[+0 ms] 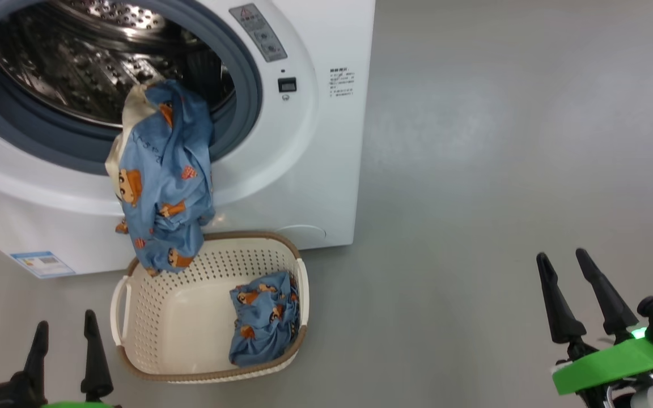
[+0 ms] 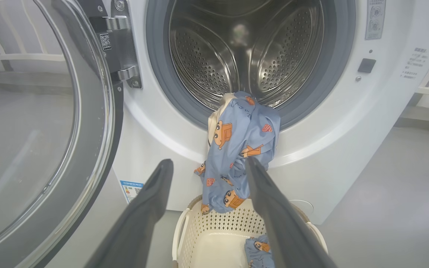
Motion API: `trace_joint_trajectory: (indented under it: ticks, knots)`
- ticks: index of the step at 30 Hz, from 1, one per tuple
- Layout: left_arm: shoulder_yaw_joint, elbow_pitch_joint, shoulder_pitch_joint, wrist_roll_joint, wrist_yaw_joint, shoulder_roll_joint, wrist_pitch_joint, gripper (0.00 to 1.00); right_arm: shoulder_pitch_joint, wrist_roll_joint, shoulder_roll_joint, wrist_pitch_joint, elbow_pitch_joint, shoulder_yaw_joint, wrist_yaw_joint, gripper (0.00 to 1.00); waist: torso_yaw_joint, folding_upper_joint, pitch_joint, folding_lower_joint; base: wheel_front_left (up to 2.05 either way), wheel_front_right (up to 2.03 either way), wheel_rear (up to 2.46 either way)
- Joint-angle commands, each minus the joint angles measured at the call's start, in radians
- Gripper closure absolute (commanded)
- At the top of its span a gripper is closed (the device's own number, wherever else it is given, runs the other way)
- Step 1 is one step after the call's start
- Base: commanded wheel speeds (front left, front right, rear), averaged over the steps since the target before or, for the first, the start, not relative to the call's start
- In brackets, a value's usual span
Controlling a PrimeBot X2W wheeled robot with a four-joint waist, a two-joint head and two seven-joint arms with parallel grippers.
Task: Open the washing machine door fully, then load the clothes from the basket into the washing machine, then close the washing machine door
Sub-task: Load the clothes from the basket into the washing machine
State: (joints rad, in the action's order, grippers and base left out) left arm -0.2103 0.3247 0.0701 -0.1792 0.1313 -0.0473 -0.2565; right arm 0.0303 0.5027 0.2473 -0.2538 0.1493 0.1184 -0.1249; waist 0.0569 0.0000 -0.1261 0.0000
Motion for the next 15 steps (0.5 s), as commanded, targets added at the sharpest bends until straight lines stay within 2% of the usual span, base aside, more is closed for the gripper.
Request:
trace_joint_trajectory:
  ticks: [1, 15]
  knots:
    - [-0.025, -0.011, 0.044, -0.006, -0.001, -0.015, -0.005, 0.00, 0.044, -0.002, 0.013, -0.008, -0.030, 0.012, -0.006, 0.00, 0.001, 0.0000, -0.046, 0.0000, 0.00, 0.00, 0.00]
    - [0.021, 0.124, 0.263, -0.053, -0.001, -0.037, -0.005, 0.00, 0.162, -0.012, -0.009, -0.008, -0.057, 0.005, -0.006, 0.00, 0.007, 0.0000, -0.255, 0.0000, 0.00, 0.00, 0.00]
